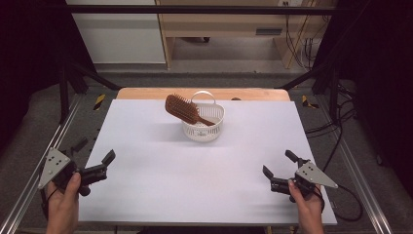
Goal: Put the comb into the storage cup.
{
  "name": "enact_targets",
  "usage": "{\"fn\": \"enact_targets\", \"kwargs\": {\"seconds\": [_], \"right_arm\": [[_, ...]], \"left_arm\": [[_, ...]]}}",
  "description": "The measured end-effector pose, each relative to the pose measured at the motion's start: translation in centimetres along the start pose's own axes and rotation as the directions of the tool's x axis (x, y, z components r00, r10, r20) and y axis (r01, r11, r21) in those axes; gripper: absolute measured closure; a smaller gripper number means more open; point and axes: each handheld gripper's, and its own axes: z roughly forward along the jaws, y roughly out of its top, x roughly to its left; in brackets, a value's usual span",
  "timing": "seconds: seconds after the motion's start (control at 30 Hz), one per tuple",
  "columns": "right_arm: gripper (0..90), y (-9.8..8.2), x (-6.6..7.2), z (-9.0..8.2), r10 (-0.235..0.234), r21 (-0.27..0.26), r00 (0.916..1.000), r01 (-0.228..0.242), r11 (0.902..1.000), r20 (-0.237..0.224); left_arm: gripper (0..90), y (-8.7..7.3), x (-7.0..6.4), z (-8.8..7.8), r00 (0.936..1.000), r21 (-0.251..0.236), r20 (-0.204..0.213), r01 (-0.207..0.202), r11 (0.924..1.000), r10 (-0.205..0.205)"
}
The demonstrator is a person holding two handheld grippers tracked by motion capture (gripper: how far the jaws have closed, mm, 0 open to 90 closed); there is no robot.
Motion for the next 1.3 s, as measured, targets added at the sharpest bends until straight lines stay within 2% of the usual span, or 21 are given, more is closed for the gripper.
{"fn": "enact_targets", "kwargs": {"seconds": [0.2, 0.4, 0.53, 0.9, 1.3], "right_arm": [[3.2, -0.5, 0.1, 0.1, 0.0, 0.007, 1.0, 0.0, 1.0, -0.002], [3.2, -0.6, 0.0, 0.2, 0.004, 0.002, 1.0, -0.004, 1.0, -0.001], [3.0, -0.7, -0.1, 0.2, 0.006, 0.002, 1.0, -0.006, 1.0, 0.002], [3.0, -0.8, -0.1, 0.2, 0.015, 0.008, 0.9999, -0.015, 0.9999, -0.006], [3.0, -1.0, 0.0, 0.4, 0.016, 0.013, 0.9998, -0.015, 0.9998, -0.015]], "left_arm": [[1.2, -2.6, -0.2, -0.5, 0.9999, 0.013, -0.003, 0.013, 0.9998, -0.013], [1.3, -4.2, -1.0, -0.3, 0.9999, 0.026, 0.013, 0.0, 0.9997, 0.0], [1.5, -4.8, -1.6, -0.2, 0.9994, 0.02, 0.035, 0.004, 0.9998, -0.005], [1.5, -6.1, -2.6, 0.0, 0.998, 0.043, 0.051, 0.034, 0.9985, -0.036], [1.6, -6.8, -3.5, 0.0, 0.9966, 0.056, 0.076, 0.029, 0.998, -0.033]]}}
